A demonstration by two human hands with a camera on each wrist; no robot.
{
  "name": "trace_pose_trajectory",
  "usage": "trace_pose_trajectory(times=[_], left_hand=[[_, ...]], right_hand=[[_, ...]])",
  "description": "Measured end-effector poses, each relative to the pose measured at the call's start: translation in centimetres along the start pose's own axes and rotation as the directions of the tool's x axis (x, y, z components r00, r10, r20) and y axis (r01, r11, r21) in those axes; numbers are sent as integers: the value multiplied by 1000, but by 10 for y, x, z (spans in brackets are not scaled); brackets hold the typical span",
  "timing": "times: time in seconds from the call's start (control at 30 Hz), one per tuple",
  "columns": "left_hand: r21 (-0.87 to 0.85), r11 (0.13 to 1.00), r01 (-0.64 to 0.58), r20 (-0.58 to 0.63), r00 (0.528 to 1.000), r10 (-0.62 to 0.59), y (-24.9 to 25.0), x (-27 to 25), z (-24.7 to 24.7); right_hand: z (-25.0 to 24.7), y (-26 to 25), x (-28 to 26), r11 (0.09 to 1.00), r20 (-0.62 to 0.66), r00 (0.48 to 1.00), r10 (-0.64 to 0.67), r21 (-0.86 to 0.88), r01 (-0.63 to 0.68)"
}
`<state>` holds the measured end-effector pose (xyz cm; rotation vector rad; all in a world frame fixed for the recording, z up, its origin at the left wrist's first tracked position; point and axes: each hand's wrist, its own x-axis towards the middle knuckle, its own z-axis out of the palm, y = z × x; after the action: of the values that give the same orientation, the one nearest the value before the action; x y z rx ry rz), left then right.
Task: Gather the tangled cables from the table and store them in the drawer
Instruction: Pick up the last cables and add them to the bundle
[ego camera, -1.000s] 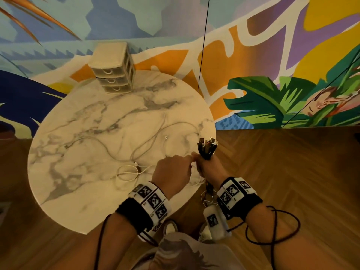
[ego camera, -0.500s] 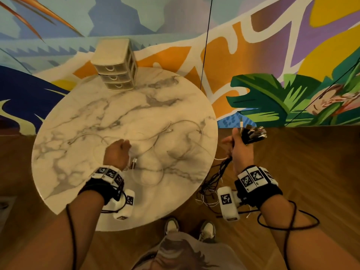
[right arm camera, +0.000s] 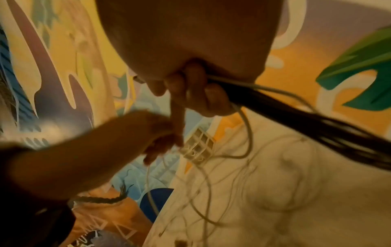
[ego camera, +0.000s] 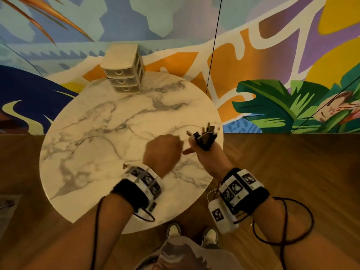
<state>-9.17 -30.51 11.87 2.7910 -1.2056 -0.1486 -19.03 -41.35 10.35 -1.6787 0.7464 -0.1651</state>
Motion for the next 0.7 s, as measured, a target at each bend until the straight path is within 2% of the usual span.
trace_pose_trajectory(times=[0.07, 0.17, 0.27, 0.37, 0.4, 0.5, 0.53, 0.63, 0.67, 0.7], left_hand=[[25, 994, -106, -34, 994, 107, 21, -10, 2], [-45, 987, -154, 0, 988, 154, 24, -18, 16], [-256, 967, -9, 150, 987, 49, 7, -20, 47], [-394, 895, 208, 276, 956, -100, -40, -10, 74], [-395, 884, 249, 260, 953, -152, -58, -6, 76], [-355, 892, 281, 99, 960, -263, -106, 3, 66], [-340, 893, 295, 88, 955, -282, -118, 3, 65], [-268, 903, 336, 181, 938, -295, -145, 1, 65], [-273, 902, 336, 149, 941, -305, -150, 3, 64], [-291, 900, 324, 63, 946, -319, -154, 6, 60]], right_hand=[[7, 2, 3, 996, -39, 995, 87, -14, -88], [2, 7, 4, 992, -74, 989, 127, -3, -127], [-4, 8, 6, 994, -61, 994, 92, 70, -88], [-13, 11, 12, 972, -157, 986, 62, 232, -24], [-19, 11, 13, 957, -203, 977, 65, 291, -3], [-37, 6, 17, 892, -309, 947, 87, 447, 64], [-42, 5, 18, 880, -326, 942, 86, 469, 82], [-45, 5, 19, 859, -337, 938, 76, 499, 110], [-45, 5, 19, 854, -341, 937, 71, 507, 120], [-45, 4, 19, 848, -355, 932, 75, 514, 127]])
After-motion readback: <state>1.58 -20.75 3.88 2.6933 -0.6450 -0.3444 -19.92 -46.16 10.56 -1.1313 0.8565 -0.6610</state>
